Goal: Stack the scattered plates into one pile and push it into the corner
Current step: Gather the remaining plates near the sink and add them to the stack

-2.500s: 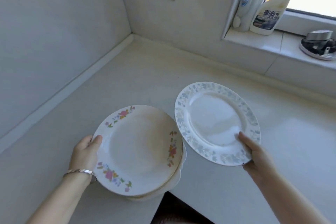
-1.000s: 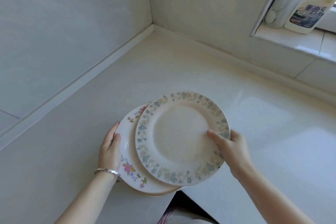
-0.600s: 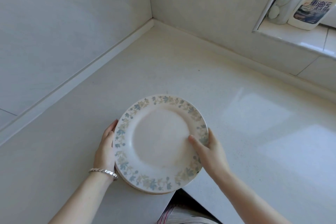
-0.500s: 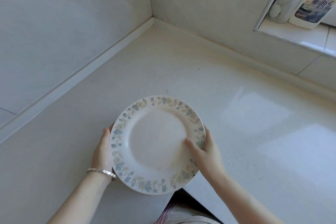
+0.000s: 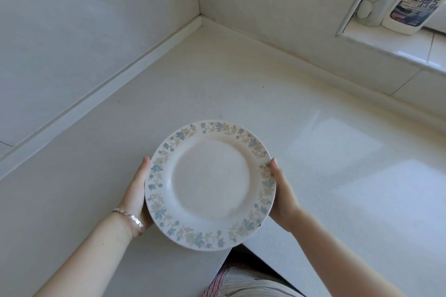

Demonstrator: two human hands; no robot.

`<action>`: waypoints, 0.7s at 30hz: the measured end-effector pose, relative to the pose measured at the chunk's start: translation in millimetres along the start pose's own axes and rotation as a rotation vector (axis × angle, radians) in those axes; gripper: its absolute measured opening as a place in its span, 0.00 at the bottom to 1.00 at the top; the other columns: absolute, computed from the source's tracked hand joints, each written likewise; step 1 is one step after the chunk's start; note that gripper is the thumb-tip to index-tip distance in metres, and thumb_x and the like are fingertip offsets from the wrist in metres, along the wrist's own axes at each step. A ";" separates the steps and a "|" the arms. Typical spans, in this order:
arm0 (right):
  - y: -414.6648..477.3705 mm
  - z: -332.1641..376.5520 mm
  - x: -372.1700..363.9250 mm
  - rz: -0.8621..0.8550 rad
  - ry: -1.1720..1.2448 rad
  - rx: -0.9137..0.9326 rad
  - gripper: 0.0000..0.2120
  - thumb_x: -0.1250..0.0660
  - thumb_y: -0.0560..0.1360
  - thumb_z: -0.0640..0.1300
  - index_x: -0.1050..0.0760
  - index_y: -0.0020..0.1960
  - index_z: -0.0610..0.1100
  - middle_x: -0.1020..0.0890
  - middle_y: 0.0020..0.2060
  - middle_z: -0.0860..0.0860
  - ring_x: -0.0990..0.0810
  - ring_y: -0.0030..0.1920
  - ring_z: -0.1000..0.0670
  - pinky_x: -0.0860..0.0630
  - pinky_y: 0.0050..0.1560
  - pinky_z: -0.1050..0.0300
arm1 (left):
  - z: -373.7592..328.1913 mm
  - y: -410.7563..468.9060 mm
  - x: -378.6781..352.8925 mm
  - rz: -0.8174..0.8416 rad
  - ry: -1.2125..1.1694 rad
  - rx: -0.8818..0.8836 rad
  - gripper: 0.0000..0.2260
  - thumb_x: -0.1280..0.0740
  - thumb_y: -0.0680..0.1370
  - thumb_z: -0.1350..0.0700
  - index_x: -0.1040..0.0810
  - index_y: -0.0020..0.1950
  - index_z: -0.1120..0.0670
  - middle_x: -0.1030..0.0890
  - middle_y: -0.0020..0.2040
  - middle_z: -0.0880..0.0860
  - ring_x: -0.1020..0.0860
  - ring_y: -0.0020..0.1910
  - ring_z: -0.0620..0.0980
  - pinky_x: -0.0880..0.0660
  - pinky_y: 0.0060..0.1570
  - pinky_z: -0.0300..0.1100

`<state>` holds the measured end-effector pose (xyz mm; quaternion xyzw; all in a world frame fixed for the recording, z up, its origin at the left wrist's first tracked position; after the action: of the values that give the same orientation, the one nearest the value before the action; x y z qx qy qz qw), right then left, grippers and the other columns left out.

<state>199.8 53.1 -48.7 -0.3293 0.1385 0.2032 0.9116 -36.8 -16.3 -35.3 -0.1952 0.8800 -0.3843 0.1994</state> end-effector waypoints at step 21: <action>-41.3 18.0 94.2 -0.468 -0.161 -0.068 0.11 0.37 0.77 0.46 0.24 0.54 0.40 0.17 0.47 0.43 0.18 0.48 0.47 0.24 0.56 0.50 | -61.0 -58.9 -143.0 -0.055 1.289 -1.144 0.16 0.44 0.74 0.50 0.21 0.44 0.58 0.19 0.42 0.54 0.23 0.45 0.53 0.32 0.45 0.38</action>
<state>303.9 62.3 -49.2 -0.3657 -0.0215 0.0165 0.9304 64.6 54.3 76.0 -0.0306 0.8748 0.0774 -0.4772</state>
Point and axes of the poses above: each hand's wrist, its own y-axis towards the middle knuckle, its own x-axis out of the back of the hand, z = x × y, the point moved 5 cm from there along y, towards the middle knuckle
